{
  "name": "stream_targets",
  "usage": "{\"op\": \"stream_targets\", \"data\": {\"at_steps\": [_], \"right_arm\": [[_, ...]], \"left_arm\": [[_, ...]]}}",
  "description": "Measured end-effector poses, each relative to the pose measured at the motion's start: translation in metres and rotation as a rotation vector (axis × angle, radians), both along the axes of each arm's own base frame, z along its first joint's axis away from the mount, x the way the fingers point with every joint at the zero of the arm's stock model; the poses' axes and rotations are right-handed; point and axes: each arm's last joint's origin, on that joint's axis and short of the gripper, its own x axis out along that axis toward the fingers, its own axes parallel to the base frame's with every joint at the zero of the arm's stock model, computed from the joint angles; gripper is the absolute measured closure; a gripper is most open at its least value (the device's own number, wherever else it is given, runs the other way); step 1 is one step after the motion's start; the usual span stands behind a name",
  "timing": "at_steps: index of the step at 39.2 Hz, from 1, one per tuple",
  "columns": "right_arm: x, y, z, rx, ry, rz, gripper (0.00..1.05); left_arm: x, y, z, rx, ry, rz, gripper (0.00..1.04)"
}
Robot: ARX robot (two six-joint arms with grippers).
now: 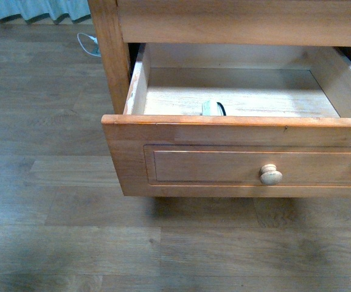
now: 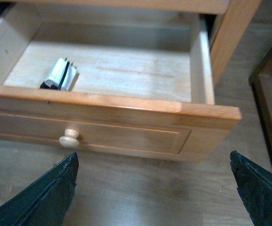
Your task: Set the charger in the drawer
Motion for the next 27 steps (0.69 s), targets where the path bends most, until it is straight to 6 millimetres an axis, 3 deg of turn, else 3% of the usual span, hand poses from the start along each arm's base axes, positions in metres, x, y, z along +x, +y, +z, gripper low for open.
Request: {"op": "stream_targets", "data": {"at_steps": [11,27], "right_arm": [[0.051,0.034,-0.009,0.011,0.207,0.102,0.09],[0.1,0.068,-0.035,-0.021,0.253,0.08,0.09]], "left_arm": [[0.0,0.0,0.0,0.0,0.0,0.0,0.06],[0.0,0.0,0.0,0.0,0.0,0.0,0.06]]}}
